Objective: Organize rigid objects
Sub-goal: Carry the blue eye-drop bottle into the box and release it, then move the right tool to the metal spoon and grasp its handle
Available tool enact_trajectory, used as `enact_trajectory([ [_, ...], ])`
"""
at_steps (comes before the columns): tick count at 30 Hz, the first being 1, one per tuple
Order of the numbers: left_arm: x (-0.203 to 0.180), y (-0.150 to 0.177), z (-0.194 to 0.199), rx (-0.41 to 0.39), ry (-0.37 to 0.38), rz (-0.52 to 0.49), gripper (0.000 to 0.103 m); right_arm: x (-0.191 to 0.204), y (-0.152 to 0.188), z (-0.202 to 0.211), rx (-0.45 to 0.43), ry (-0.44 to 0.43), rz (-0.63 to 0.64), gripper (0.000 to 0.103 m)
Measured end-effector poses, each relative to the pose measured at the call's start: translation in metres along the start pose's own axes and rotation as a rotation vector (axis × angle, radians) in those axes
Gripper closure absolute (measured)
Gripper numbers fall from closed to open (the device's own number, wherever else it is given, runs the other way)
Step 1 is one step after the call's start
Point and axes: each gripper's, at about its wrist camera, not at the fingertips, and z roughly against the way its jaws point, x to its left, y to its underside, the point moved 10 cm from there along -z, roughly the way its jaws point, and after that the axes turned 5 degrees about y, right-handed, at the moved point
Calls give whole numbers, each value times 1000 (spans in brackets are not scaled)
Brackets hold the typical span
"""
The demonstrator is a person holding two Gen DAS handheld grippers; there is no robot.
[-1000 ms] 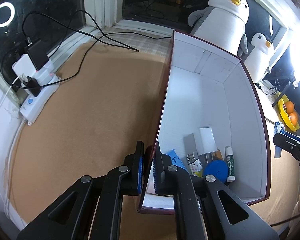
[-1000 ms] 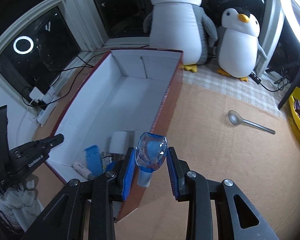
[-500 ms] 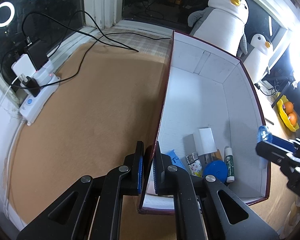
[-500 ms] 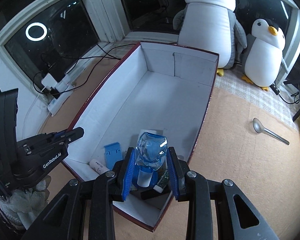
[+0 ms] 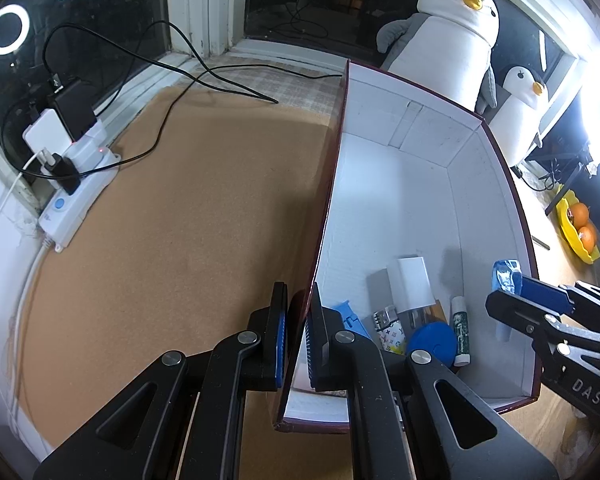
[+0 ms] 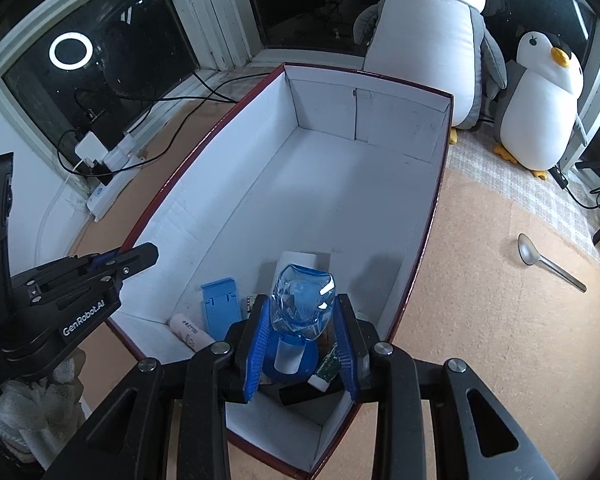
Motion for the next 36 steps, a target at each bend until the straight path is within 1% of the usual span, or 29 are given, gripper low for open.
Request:
enact_trajectory([
  [6, 1, -1, -1, 1, -1, 1, 96, -7, -7, -9, -4, 31, -2, 74],
  [9, 1, -1, -1, 1, -1, 1, 96, -9, -11, -13, -5, 29, -1, 74],
  [14, 2, -1, -1, 2, -2, 1, 96, -8, -13, -14, -4, 12, 3, 64],
  [16, 2, -1, -1, 2, -2, 1, 96, -6, -14, -13, -14, 11, 8, 57],
  [18, 3, -1, -1, 3, -2, 3, 96, -4, -15, -12, -20, 14, 15, 55],
  [28, 5, 0, -2, 6, -10, -2, 96, -6, -18, -5, -41, 15, 12, 54],
  [36, 3, -1, -3, 13, -22, -6, 96, -11, -20, 6, -61, -14, -9, 54],
])
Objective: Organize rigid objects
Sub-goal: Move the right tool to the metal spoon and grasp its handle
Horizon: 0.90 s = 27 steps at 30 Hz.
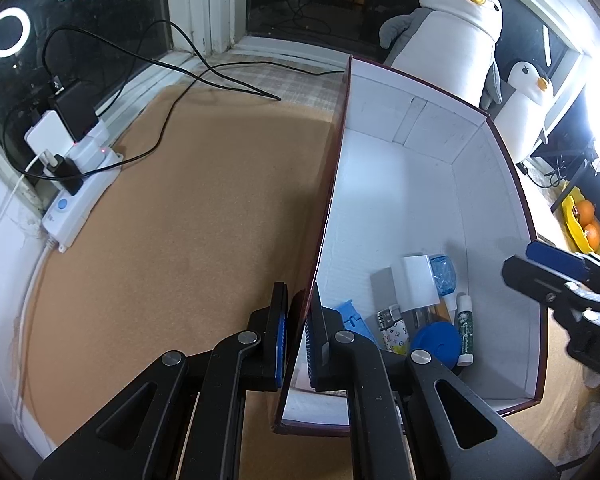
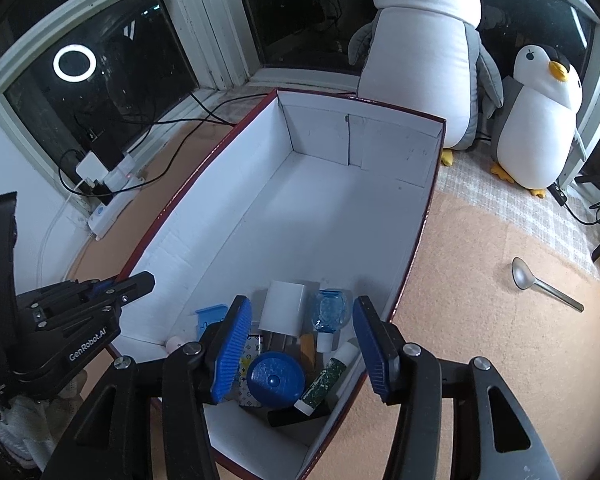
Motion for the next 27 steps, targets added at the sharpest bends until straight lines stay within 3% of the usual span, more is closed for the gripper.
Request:
enact_trajectory([
  [17, -1, -4, -3, 19, -24, -1, 96, -39, -6, 23, -46, -53, -85, 54],
  [27, -1, -6, -11, 37, -50, 8, 96, -125, 13, 22, -44, 6, -178, 54],
])
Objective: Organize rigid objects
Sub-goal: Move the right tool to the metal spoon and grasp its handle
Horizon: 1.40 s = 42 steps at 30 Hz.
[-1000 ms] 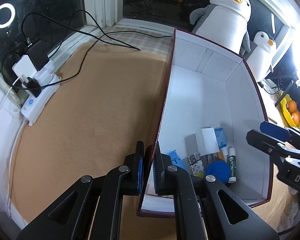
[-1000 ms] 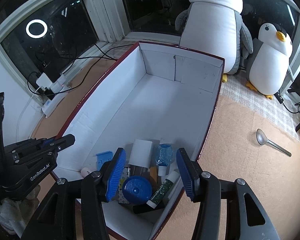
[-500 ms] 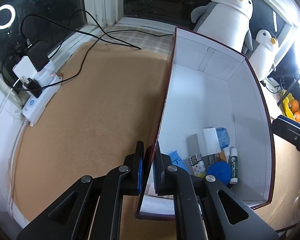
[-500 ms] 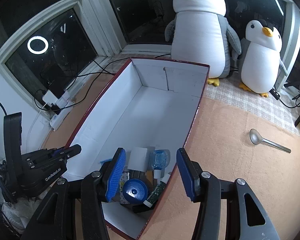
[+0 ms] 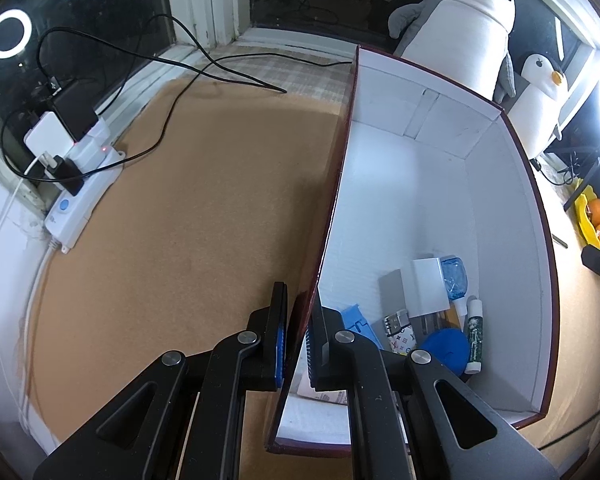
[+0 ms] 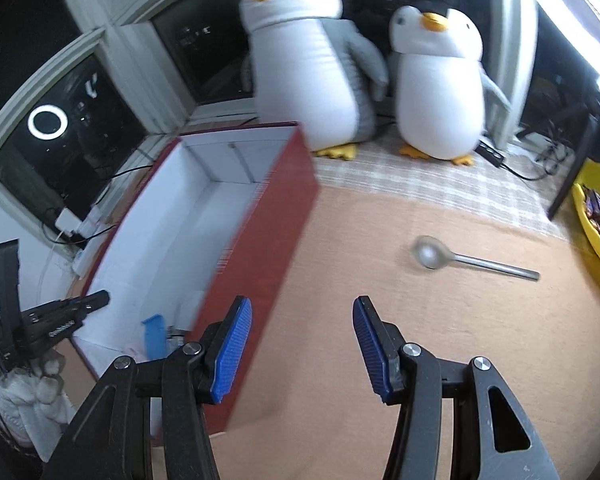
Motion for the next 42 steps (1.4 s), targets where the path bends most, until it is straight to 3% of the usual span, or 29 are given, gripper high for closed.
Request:
enact_trajectory([
  [7, -1, 0, -4, 15, -24, -5, 96, -74, 3, -12, 6, 76, -37, 54],
  [15, -4, -1, -7, 34, -59, -6, 96, -123, -2, -32, 33, 117, -12, 54],
  [30, -4, -2, -13, 61, -100, 19, 90, -149, -27, -85, 107, 101, 128, 54],
  [39, -3, -2, -14, 67, -110, 25, 88, -153, -29, -98, 179, -20, 133, 54],
  [42, -2, -2, -14, 68, -110, 25, 88, -152, -28, -99, 194, -21, 166, 54],
])
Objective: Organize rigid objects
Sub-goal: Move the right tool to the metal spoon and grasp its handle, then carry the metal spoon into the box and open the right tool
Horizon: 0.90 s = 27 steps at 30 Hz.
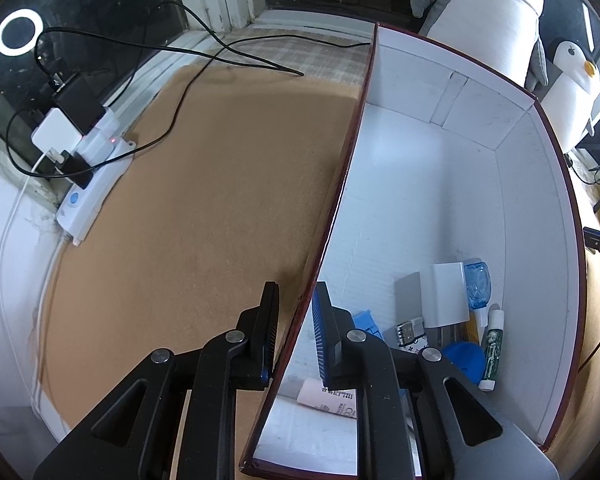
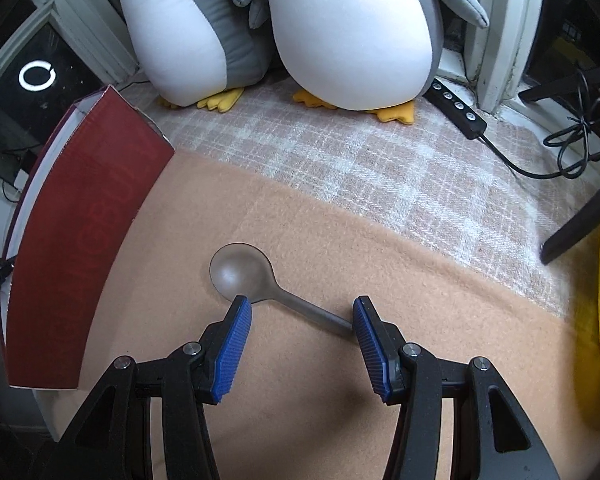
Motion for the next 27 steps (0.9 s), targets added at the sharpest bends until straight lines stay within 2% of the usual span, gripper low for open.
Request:
enact_trajectory([
  [4, 0, 0, 0, 1, 2, -1, 88, 7, 6, -9, 48, 9, 57, 54],
  [5, 0, 0, 0, 2, 2, -1, 88, 15, 10, -9, 80, -32, 96, 54],
  [11, 0, 1, -1, 3, 5, 0, 88, 28, 17, -12, 101, 80, 218, 69],
  [13, 0, 1, -1, 3, 6, -1, 88, 30, 16, -13, 113, 85, 218, 83],
  [22, 1, 2, 0, -2, 20, 4, 88, 48, 18, -15, 125, 106, 239, 95],
  [27, 1, 3, 2, -7, 29, 9, 88, 57, 31, -13, 111, 104, 207, 96],
])
